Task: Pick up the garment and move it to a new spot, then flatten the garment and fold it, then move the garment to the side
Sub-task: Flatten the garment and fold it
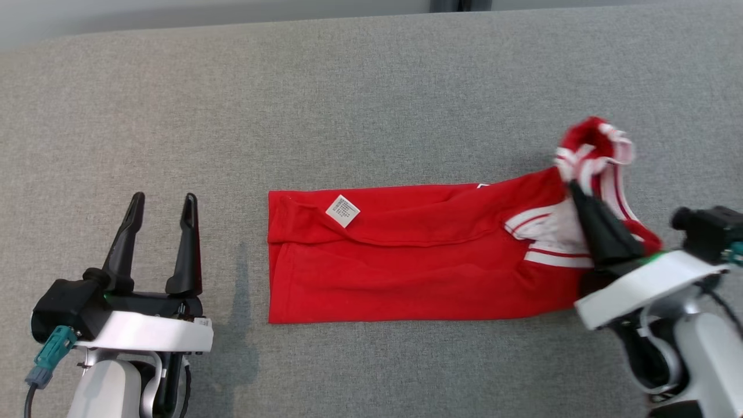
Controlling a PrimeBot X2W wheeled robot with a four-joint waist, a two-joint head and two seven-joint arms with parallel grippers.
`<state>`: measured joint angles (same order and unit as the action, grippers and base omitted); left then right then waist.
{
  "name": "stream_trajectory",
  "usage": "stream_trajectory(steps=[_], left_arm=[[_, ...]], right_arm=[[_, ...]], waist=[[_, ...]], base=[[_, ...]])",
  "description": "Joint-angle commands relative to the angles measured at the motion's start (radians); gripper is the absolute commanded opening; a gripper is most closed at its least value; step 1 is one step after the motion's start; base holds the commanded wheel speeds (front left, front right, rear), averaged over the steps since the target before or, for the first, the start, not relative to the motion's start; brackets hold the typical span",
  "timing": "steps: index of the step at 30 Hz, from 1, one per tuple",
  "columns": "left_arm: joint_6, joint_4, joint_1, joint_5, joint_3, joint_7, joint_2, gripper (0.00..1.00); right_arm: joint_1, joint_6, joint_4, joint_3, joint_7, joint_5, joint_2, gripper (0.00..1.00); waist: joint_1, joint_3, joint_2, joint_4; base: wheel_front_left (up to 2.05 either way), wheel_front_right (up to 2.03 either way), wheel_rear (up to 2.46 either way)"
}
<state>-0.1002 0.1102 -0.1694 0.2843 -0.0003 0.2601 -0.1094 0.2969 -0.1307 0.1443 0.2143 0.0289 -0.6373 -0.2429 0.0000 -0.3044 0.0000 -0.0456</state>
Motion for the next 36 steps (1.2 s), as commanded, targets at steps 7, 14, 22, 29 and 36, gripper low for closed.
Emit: stream_trajectory(steps=[7, 14, 22, 29, 36], left_arm=[[-0.012, 0.012, -0.024, -0.007, -0.013, 0.003, 0.008, 1.00], [-0.020, 0.029, -0.051, 0.003, -0.045, 0.003, 0.023, 1.00], [-0.027, 0.059, -0.071, 0.011, -0.079, 0.003, 0.040, 1.00], [-0.028, 0.069, -0.074, 0.007, -0.089, 0.003, 0.044, 1.00], [-0.030, 0.079, -0.076, 0.002, -0.087, 0.003, 0.048, 1.00]], right_arm=[[0.031, 0.000, -0.152, 0.145, -0.087, 0.048, 0.133, 0.00], [0.107, 0.000, -0.022, 0.281, -0.031, 0.067, 0.188, 0.00], [0.203, 0.000, 0.162, 0.454, 0.085, -0.024, 0.189, 0.00], [0.271, 0.000, 0.278, 0.536, 0.155, -0.084, 0.190, 0.00], [0.327, 0.000, 0.322, 0.671, 0.170, -0.116, 0.190, 1.00]], waist=[[0.0000, 0.005, 0.0000, -0.027], [0.0000, -0.008, 0.0000, -0.097], [0.0000, -0.015, 0.0000, -0.167], [0.0000, -0.016, 0.0000, -0.184], [0.0000, -0.012, 0.0000, -0.172]], base=[[0.00, 0.00, 0.00], [0.00, 0.00, 0.00], [0.00, 0.00, 0.00], [0.00, 0.00, 0.00], [0.00, 0.00, 0.00]])
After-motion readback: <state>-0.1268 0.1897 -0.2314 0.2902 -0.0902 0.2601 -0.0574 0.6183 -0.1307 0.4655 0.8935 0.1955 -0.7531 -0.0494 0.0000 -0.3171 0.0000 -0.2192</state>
